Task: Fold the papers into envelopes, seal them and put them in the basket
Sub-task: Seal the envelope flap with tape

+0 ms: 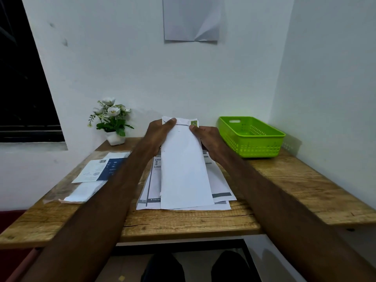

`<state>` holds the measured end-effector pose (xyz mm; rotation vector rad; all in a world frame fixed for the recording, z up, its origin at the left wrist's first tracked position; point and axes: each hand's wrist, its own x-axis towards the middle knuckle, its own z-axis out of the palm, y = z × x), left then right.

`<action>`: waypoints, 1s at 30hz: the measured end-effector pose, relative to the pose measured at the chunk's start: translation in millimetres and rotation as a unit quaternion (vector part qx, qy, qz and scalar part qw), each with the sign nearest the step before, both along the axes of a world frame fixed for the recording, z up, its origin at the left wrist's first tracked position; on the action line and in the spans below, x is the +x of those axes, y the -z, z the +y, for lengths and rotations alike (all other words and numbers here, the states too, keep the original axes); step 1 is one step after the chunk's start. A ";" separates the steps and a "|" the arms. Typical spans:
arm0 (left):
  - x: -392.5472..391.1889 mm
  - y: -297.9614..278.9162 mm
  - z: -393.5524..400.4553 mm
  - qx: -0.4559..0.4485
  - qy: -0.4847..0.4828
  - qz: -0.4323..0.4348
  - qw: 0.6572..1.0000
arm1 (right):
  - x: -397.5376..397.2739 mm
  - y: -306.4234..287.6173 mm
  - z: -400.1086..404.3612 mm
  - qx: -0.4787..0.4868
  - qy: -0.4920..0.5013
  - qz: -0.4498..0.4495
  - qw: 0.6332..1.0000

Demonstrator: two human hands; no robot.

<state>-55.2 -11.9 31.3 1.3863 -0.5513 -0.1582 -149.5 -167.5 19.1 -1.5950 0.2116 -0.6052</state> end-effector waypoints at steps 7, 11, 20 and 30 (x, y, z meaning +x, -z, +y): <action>0.0 0.7 3.4 0.004 -0.037 0.011 0.999 | -2.8 -0.5 2.1 0.038 -0.025 -0.001 0.999; -4.9 -1.5 2.2 0.003 -0.047 0.013 0.999 | 0.4 -1.4 3.9 0.000 0.008 -0.001 1.000; -7.9 -4.5 2.9 -0.010 -0.031 0.041 0.999 | 2.0 0.5 -0.3 0.023 -0.021 -0.011 0.999; -9.1 -10.4 5.2 0.001 -0.037 0.046 0.998 | -3.1 -4.5 -6.7 0.030 -0.028 0.015 0.999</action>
